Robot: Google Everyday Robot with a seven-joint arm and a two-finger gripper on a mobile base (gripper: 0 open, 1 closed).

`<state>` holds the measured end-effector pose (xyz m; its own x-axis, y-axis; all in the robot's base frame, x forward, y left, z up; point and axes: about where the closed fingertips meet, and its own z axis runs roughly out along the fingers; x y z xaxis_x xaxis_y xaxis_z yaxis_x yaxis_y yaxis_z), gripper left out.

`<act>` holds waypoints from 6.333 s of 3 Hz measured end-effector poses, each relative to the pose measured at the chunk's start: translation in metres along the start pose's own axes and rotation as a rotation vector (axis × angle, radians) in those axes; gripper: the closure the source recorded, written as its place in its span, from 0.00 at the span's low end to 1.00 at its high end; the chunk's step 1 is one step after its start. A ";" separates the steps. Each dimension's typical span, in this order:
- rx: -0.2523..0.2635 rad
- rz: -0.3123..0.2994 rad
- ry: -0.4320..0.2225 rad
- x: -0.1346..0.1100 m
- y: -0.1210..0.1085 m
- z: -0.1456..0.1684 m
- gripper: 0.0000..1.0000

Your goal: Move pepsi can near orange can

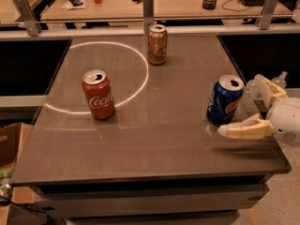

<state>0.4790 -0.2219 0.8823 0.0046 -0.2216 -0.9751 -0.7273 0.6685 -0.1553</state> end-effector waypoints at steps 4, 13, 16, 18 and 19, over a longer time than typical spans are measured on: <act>-0.002 0.135 -0.041 -0.002 0.016 0.054 0.41; 0.096 0.032 -0.049 -0.030 -0.116 0.185 1.00; 0.168 0.208 -0.069 -0.046 -0.143 0.215 1.00; 0.083 0.173 -0.123 -0.039 -0.127 0.258 1.00; 0.025 0.141 -0.111 -0.039 -0.117 0.275 1.00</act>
Offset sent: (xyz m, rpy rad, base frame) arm 0.0297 0.0495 -0.0050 0.1310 0.0694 -0.0384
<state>0.7525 -0.0964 0.8948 -0.0191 -0.0456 -0.9988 -0.7088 0.7052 -0.0186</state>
